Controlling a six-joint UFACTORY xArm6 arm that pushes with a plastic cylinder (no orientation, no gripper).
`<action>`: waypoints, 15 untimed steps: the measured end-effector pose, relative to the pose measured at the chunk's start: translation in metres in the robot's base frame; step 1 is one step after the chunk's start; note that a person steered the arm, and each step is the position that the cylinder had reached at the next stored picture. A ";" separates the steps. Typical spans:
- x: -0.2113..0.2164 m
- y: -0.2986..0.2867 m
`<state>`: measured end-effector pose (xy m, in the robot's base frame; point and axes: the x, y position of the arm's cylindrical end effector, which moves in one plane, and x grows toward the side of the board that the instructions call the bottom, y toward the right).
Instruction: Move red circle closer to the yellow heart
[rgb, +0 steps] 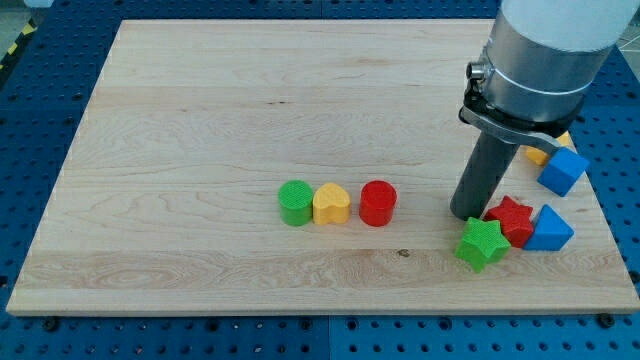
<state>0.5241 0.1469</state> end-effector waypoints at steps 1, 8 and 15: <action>0.000 -0.006; 0.003 -0.032; 0.003 -0.057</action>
<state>0.5275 0.0894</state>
